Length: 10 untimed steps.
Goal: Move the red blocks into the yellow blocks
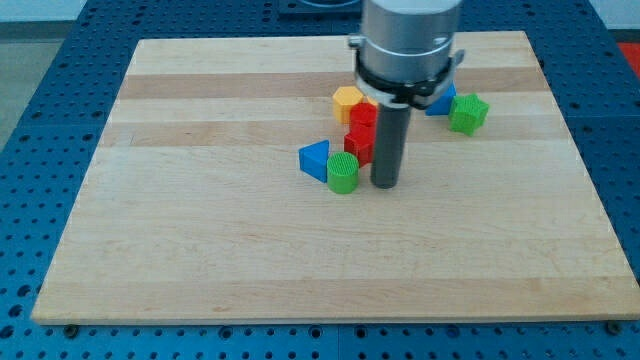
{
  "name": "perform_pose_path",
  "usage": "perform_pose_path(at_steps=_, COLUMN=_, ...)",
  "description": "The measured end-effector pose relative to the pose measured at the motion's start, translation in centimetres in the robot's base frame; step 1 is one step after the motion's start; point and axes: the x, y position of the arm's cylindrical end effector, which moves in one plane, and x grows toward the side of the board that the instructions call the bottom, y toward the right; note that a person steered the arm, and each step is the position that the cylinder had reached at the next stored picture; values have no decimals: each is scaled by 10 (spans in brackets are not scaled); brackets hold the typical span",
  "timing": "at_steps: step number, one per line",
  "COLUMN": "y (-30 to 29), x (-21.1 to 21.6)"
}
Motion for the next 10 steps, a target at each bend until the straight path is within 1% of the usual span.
perform_pose_path(at_steps=2, y=-72, x=0)
perform_pose_path(at_steps=3, y=-72, x=-16)
perform_pose_path(at_steps=4, y=-58, x=-29)
perform_pose_path(at_steps=8, y=3, x=-29)
perform_pose_path(at_steps=10, y=20, x=-30)
